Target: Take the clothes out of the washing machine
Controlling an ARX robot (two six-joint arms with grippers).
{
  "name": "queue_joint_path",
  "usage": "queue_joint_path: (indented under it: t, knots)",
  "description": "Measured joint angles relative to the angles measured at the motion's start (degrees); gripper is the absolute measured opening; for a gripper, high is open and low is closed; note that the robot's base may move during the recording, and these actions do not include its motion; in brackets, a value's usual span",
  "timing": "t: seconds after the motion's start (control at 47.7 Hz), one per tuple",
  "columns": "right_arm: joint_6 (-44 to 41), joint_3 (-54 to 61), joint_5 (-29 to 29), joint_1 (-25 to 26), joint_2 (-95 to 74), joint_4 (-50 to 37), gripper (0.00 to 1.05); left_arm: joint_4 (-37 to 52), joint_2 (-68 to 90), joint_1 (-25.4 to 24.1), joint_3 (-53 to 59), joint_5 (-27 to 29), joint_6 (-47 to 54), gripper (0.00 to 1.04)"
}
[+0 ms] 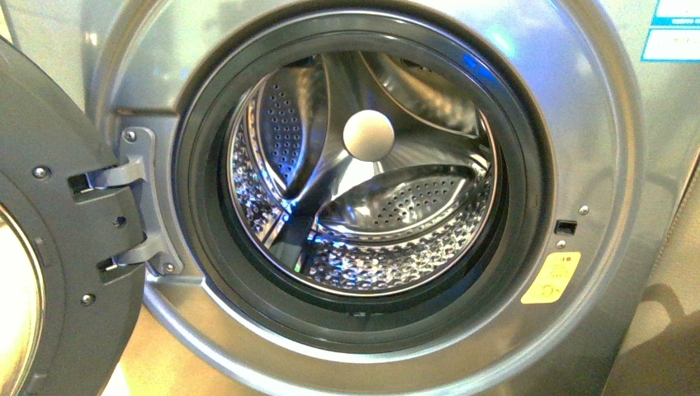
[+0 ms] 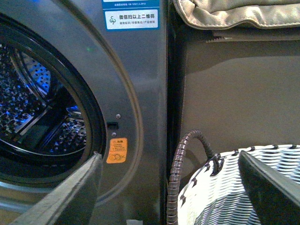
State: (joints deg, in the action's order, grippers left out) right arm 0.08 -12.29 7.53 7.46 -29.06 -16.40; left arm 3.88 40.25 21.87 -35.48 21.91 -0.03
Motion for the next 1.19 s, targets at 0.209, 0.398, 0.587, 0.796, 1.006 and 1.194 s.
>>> queue_joint_path:
  t: [0.209,0.398,0.587,0.796,1.006,1.194]
  knots:
    - [0.0,0.0,0.0,0.0,0.0,0.0,0.97,0.0,-0.3,0.0,0.0,0.0,0.0,0.99]
    - [0.0,0.0,0.0,0.0,0.0,0.0,0.97,0.0,-0.1,0.0,0.0,0.0,0.0,0.98]
    - [0.0,0.0,0.0,0.0,0.0,0.0,0.97,0.0,-0.2,0.0,0.0,0.0,0.0,0.98]
    - [0.0,1.8,-1.6,-1.2,2.0,0.0,0.76,0.0,-0.2,0.0,0.0,0.0,0.0,0.98]
    - [0.0,5.6,-7.1,-7.2,6.5,0.6,0.37,0.1,-0.3,-0.1,0.1,-0.2,0.0,0.97]
    - [0.0,7.6,-7.4,-7.2,9.6,1.8,0.07,3.7,-5.4,-4.7,8.0,-5.6,0.0,0.67]
